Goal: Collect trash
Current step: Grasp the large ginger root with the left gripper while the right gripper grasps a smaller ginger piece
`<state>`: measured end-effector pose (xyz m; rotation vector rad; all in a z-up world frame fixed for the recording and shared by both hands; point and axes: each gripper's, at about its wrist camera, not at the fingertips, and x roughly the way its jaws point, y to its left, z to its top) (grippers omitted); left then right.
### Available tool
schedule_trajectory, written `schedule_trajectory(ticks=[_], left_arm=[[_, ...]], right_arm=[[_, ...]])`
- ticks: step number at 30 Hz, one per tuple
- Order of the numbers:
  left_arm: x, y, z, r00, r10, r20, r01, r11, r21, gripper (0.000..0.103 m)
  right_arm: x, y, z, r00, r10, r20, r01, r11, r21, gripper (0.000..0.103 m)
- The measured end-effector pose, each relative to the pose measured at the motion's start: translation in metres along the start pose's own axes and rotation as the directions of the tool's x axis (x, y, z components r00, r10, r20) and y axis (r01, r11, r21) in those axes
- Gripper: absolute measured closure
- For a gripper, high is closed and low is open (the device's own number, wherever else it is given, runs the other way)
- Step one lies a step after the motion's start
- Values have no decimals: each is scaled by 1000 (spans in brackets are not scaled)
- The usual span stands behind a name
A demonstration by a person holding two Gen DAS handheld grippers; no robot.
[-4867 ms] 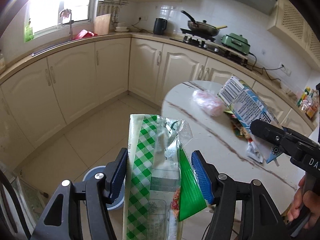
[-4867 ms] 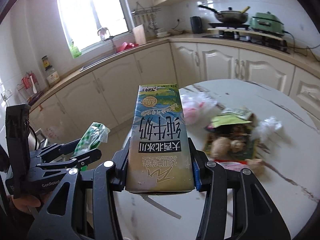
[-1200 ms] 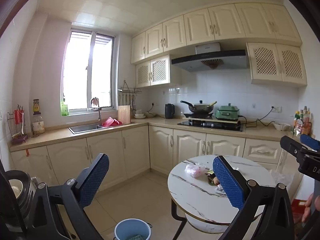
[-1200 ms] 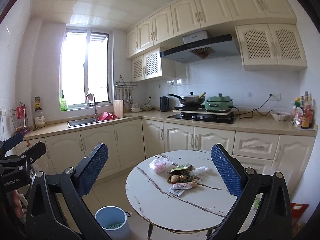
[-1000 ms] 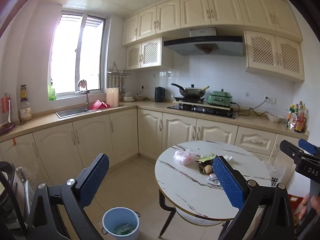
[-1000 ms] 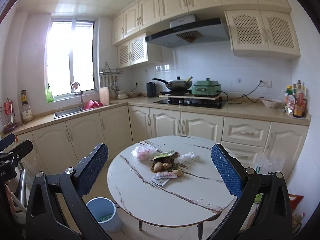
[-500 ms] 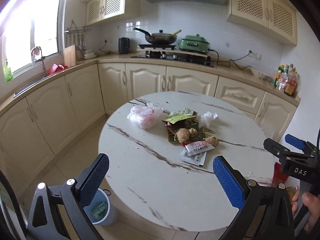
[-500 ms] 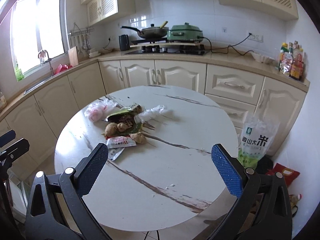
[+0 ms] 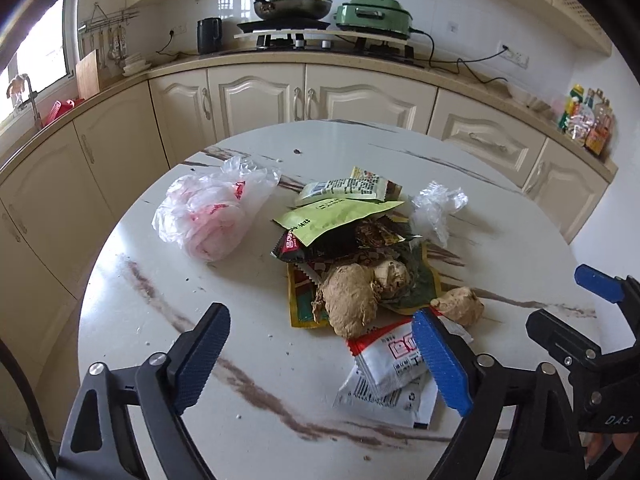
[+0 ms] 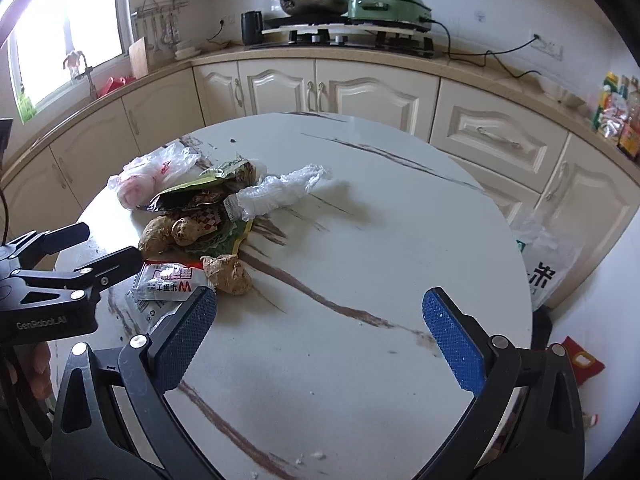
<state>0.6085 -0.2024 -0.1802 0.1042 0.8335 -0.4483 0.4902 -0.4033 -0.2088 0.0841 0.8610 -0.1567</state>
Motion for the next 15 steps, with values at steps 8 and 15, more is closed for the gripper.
schedule_trajectory(ticks=[8, 15], left_arm=[[51, 5, 25, 996, -69, -52, 69, 998, 5, 47], [32, 16, 12, 997, -70, -13, 70, 997, -13, 62]], right_arm=[[31, 11, 9, 995, 92, -48, -95, 993, -65, 0], [47, 26, 12, 988, 121, -90, -131, 985, -112, 0]])
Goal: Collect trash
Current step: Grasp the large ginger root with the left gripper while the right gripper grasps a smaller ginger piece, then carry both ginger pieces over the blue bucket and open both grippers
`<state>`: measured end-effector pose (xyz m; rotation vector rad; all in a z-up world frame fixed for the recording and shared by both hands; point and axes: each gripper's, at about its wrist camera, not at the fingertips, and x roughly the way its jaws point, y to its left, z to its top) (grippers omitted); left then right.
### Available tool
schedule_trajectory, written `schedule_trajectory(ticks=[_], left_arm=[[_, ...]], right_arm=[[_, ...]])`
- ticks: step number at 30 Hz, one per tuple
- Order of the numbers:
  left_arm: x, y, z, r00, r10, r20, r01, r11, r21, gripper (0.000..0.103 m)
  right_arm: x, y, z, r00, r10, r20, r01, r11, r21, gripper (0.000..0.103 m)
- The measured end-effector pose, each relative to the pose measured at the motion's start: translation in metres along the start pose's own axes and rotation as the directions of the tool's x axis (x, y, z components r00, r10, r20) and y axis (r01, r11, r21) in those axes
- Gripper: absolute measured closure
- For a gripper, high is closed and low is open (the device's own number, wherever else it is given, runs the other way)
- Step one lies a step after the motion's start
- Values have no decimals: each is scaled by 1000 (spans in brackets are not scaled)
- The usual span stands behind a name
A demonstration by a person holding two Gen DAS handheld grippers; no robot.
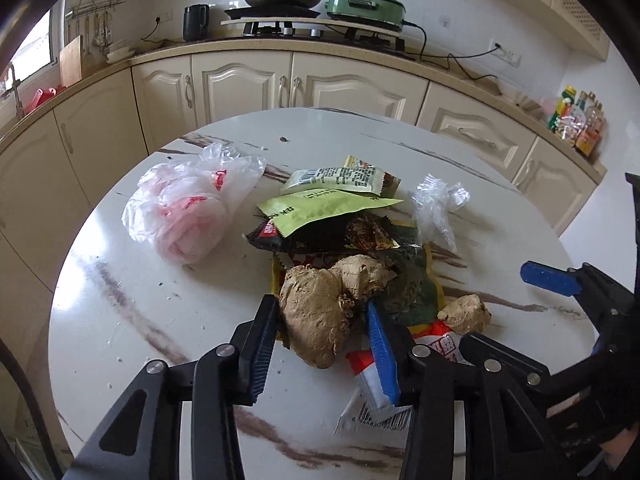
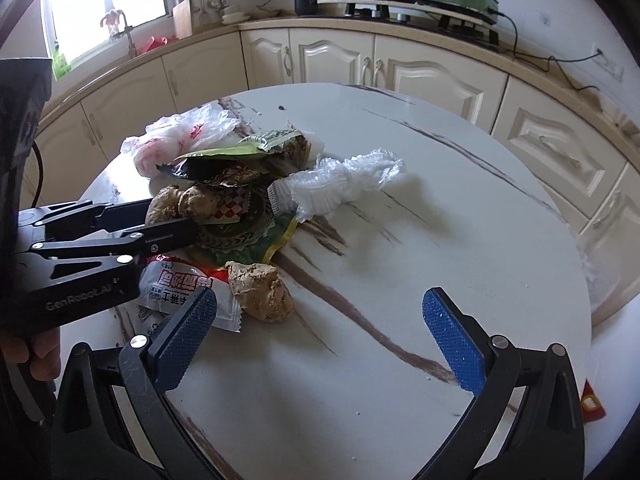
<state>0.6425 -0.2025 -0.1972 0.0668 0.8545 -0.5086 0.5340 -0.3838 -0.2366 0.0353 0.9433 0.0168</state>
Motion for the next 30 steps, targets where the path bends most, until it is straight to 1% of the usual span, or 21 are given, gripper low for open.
schedule_trajectory(ticks=[2, 4, 5, 6, 7, 8, 9, 10, 11, 12, 13, 14, 17, 19, 22, 24, 26, 30], left_arm=[[-11, 5, -6, 1000, -1, 15, 1, 1000, -8, 62], [-22, 8, -14, 1000, -14, 23, 14, 1000, -25, 62], [-26, 11, -17, 999, -19, 26, 20, 999, -31, 62], [-31, 13, -20, 999, -14, 29, 15, 999, -32, 62], [-37, 16, -23, 999, -7, 36, 8, 1000, -30, 62], [-43, 15, -27, 999, -4, 41, 5, 1000, -29, 62], [-49, 17, -30, 999, -9, 45, 10, 999, -30, 62], [-60, 17, -35, 999, -16, 51, 18, 999, -34, 62], [-67, 18, -37, 998, -25, 57, 27, 999, -36, 62], [-73, 19, -40, 998, -29, 60, 31, 999, -35, 62], [-78, 20, -43, 998, -26, 65, 28, 999, -32, 62], [-85, 22, -45, 997, -23, 69, 25, 999, -29, 62], [-105, 29, -52, 996, -25, 83, 28, 999, -30, 62], [-116, 33, -57, 996, -26, 90, 28, 999, -32, 62], [-134, 41, -66, 994, -31, 106, 35, 999, -38, 62], [-147, 47, -72, 993, -35, 114, 40, 998, -45, 62], [-160, 54, -79, 992, -31, 126, 37, 998, -45, 62], [-186, 75, -97, 989, -26, 143, 36, 997, -65, 62]], right_arm=[[3, 2, 2, 1000, 21, -4, -21, 1000, -8, 2], [6, 5, 3, 999, 36, -7, -36, 999, -13, 8], [6, 5, 3, 999, 50, -10, -50, 999, -12, 15], [5, 6, 3, 998, 64, -10, -64, 998, -12, 26], [5, 7, 3, 997, 73, -12, -73, 997, -13, 31], [5, 7, 3, 997, 81, -17, -82, 997, -13, 41], [6, 8, 2, 996, 91, -22, -91, 996, -12, 47], [6, 8, 2, 994, 110, -26, -110, 994, -9, 50], [6, 8, 2, 990, 134, -30, -135, 991, -5, 58], [7, 8, 2, 985, 168, -34, -168, 986, 0, 64], [7, 9, 2, 985, 167, -37, -168, 986, -1, 71], [6, 11, 1, 988, 150, -37, -150, 989, -9, 76], [-1, 12, -3, 989, 143, -19, -143, 990, 1, 77], [-8, 10, -5, 994, 113, -2, -113, 993, 16, 79], [-23, 6, -6, 997, 66, 31, -68, 997, 44, 79], [-32, 6, -7, 998, 42, 37, -44, 998, 49, 79], [-41, 8, -8, 999, -2, 45, 0, 999, 48, 79], [-61, 20, -9, 996, -6, 90, 0, 998, 58, 79]])
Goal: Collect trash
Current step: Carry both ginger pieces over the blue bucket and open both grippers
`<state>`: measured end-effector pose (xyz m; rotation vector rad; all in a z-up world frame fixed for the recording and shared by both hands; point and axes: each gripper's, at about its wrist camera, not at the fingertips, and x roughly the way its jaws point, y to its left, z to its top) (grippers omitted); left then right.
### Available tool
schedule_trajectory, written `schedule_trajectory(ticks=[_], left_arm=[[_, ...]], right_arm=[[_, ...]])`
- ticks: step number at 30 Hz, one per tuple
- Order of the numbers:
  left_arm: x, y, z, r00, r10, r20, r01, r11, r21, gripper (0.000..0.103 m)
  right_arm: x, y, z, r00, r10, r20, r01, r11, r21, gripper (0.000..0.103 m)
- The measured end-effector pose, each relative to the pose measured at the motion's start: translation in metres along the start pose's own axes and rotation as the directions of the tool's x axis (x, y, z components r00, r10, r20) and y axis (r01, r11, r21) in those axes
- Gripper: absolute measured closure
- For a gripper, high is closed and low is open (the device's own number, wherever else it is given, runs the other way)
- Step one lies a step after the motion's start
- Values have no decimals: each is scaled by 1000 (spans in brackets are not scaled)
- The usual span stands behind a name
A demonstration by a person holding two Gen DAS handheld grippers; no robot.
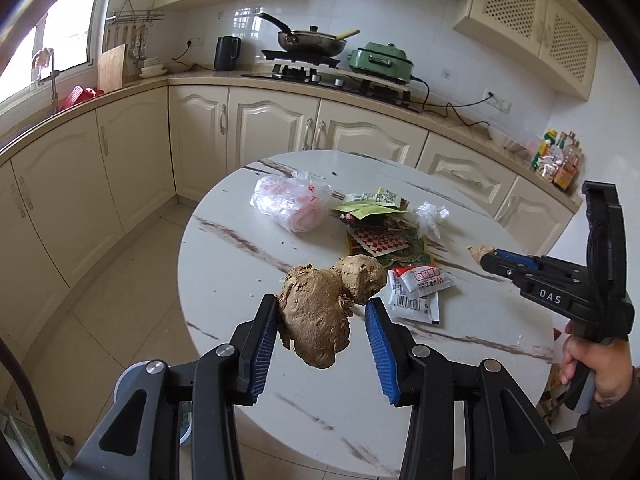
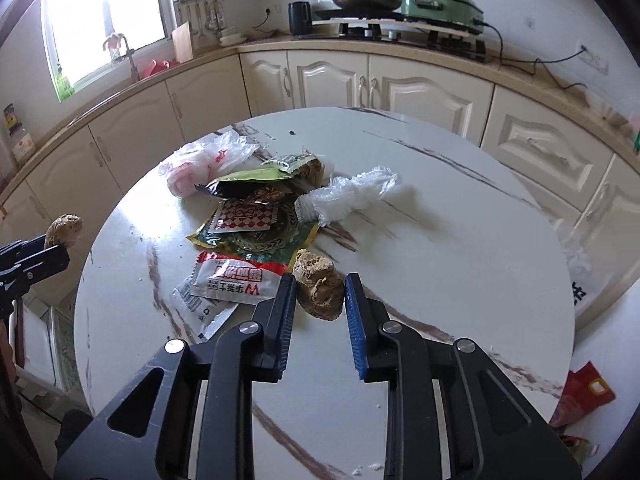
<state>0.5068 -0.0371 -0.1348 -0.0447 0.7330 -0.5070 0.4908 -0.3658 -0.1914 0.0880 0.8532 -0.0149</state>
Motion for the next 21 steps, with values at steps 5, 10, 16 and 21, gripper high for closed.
schedule_trajectory(ticks=[5, 10, 16, 21], left_arm=[[-40, 33, -14, 999, 21, 34, -20, 999, -39, 62], [-77, 80, -32, 995, 83, 53, -78, 992, -95, 62], [-99, 155, -57, 980, 199, 6, -195, 963, -186, 62], [-86, 217, -82, 963, 254, -89, -268, 928, -259, 62]], right_arm=[[-24, 52, 6, 996, 69, 50, -67, 997, -46, 79], [-31, 146, 18, 970, 229, 78, -214, 963, -162, 79], [-2, 267, 23, 903, 430, 13, -412, 873, -262, 79], [63, 350, 12, 861, 496, -111, -506, 817, -275, 79]])
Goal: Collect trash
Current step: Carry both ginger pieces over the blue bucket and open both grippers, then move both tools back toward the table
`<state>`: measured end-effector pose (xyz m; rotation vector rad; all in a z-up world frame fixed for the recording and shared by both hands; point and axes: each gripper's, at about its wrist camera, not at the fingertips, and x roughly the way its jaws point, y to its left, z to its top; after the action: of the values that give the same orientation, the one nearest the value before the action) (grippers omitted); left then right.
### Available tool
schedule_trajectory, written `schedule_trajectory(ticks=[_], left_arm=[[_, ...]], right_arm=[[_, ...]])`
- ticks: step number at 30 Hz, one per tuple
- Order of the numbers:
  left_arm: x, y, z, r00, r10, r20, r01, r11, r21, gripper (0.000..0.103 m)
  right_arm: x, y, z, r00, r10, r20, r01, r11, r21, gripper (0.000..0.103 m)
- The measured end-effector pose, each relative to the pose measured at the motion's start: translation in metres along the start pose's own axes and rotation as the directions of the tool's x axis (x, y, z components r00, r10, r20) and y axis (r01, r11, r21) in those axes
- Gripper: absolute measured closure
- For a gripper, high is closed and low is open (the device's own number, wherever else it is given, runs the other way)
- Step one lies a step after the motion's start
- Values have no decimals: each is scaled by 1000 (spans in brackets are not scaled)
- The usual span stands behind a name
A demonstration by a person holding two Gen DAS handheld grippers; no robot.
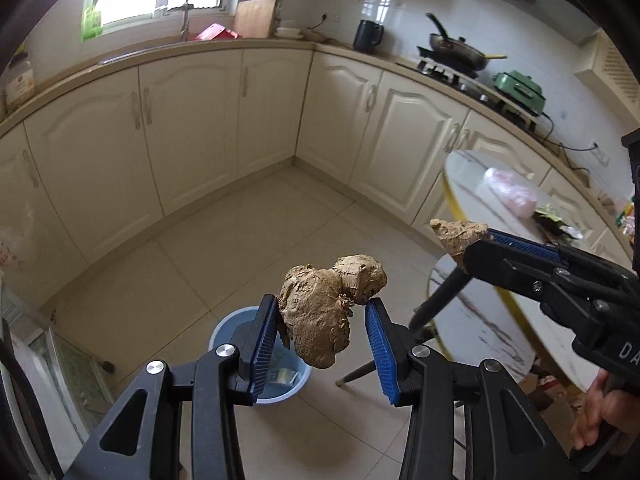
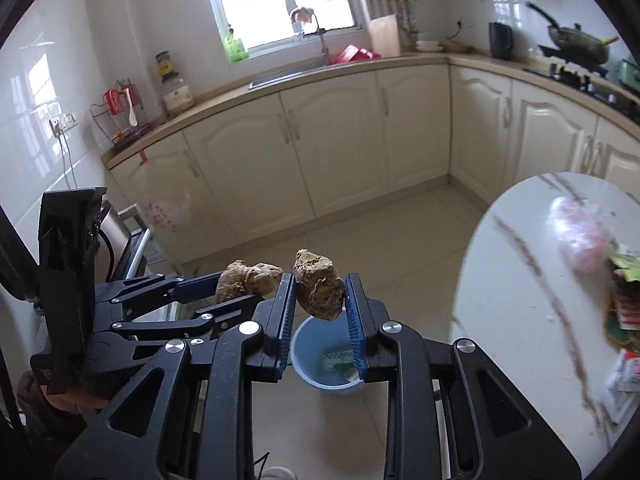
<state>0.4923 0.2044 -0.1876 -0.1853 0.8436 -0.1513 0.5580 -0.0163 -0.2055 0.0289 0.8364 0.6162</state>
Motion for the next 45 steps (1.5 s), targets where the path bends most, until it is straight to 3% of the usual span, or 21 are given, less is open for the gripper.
schedule_trajectory(ticks=[6, 15, 19, 21, 27, 35, 39, 43, 45], left_arm=[[53, 43, 9, 994, 47, -103, -51, 998, -36, 62], [119, 82, 28, 981, 63, -183, -78, 994, -74, 60], [135, 87, 31, 982, 95, -166, -109, 991, -81, 34], [141, 79, 30, 982, 100, -163, -114, 990, -82, 32], [122, 56, 32, 983, 123, -137, -139, 984, -109, 32], [20, 16, 26, 981, 192, 43, -186, 976, -117, 24], [-41, -14, 19, 966, 207, 152, -193, 976, -106, 16], [-96, -54, 8, 942, 218, 257, -204, 976, -80, 5], [-120, -73, -3, 926, 226, 303, -214, 974, -72, 4]], right_arm=[[117, -4, 3, 991, 24, -130, -21, 1000, 23, 79], [213, -25, -4, 972, 88, -220, -66, 992, 105, 75], [228, -36, -8, 971, 92, -222, -63, 988, 138, 69], [229, -37, -8, 972, 82, -222, -52, 989, 138, 60], [202, -35, -3, 980, 44, -193, -21, 992, 121, 55], [104, -7, 17, 997, -65, -43, 66, 997, 42, 42], [33, 9, 22, 992, -107, 61, 106, 994, 19, 36], [-40, 23, 20, 978, -142, 155, 142, 990, 12, 31], [-79, 30, 14, 964, -171, 203, 172, 985, 13, 23]])
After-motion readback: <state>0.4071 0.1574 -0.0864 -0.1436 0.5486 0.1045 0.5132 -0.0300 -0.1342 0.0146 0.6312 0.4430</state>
